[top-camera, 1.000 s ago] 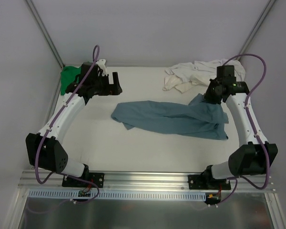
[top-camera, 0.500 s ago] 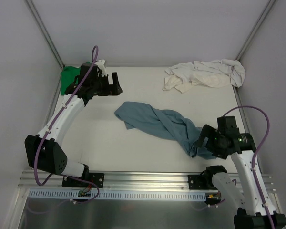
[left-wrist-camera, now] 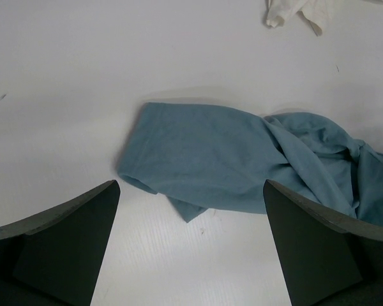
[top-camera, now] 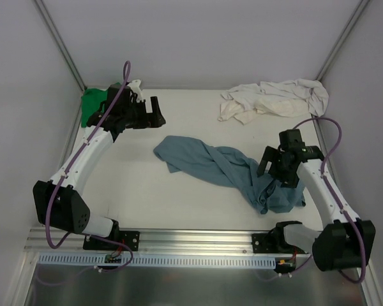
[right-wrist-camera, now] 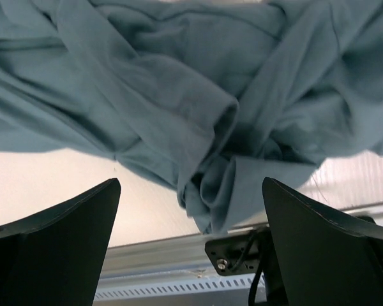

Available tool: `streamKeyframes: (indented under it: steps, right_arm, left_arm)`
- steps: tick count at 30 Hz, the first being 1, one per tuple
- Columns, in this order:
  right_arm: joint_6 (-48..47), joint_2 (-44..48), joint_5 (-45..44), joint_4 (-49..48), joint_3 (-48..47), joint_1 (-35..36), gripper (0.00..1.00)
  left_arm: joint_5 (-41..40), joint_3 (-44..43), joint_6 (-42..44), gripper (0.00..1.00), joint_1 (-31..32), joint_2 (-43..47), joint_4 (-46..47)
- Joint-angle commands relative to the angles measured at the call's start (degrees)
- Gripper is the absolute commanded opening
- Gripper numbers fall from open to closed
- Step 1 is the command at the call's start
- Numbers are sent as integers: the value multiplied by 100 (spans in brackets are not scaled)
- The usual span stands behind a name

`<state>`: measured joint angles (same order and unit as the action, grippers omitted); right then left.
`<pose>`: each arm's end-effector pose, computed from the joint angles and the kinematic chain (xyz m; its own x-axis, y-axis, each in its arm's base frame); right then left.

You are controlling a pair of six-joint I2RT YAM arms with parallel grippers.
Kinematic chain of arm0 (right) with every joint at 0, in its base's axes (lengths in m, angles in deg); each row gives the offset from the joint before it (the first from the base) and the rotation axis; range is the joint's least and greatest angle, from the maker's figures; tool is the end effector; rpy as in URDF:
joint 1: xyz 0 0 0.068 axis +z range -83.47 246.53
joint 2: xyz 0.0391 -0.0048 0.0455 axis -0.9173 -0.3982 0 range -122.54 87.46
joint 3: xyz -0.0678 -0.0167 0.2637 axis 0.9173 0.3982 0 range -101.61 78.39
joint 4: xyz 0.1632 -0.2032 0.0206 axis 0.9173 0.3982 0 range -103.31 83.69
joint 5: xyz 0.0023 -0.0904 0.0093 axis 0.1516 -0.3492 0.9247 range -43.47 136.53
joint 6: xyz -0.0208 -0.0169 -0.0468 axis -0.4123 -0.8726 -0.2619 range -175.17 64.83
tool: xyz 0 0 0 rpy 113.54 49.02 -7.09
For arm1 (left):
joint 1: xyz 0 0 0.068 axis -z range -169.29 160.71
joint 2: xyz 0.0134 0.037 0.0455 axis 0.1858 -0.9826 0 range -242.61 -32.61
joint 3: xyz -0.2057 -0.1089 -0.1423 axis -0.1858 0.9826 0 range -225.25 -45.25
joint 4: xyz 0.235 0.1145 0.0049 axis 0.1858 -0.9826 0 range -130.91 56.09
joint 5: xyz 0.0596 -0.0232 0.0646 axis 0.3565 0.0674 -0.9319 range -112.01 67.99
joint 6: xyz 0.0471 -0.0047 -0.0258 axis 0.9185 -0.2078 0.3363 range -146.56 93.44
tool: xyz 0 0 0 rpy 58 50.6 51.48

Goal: Fold and stack the t-shirts
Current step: Move the tshirt to the center of the board, then flatten out the tshirt

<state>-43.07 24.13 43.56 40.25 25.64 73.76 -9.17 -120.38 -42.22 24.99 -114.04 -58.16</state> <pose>0.1997 0.0235 0.2648 -0.8945 0.0976 -0.4364 0.0862 0.9952 0.0459 0.3124 -0.0877 0.3520 -0.5893 -0.1216 -0.7987 0.2772 0.8982 -0.3413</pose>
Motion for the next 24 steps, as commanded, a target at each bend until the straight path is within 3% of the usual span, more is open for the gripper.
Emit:
streamKeyframes:
  steps: [1, 8, 14, 17, 18, 21, 24]
  right_arm:
    - [-111, -547, 50, -802, -113, 25, 99]
    - [-243, -1093, -2, -1339, -51, 25, 96]
    - [-278, -1252, -3, -1471, -86, 7, 87]
    - [-305, -1252, 23, -1471, -42, -28, 68]
    - [-287, -1235, 15, -1436, -34, -28, 49]
    - [-269, -1182, 41, -1366, 19, -46, 26]
    - [-225, -1059, 85, -1217, -7, -46, 13]
  left_arm:
    - [140, -54, -60, 99, 39, 197, 114]
    - [87, -89, -34, 99, 39, 303, 52]
    - [61, -124, 2, 99, 31, 321, -1]
    - [34, -142, 19, 99, 39, 329, -27]
    - [26, -133, 28, 99, 39, 338, -36]
    - [17, -124, 45, 99, 39, 338, -53]
    - [-10, -124, 46, 99, 39, 329, -53]
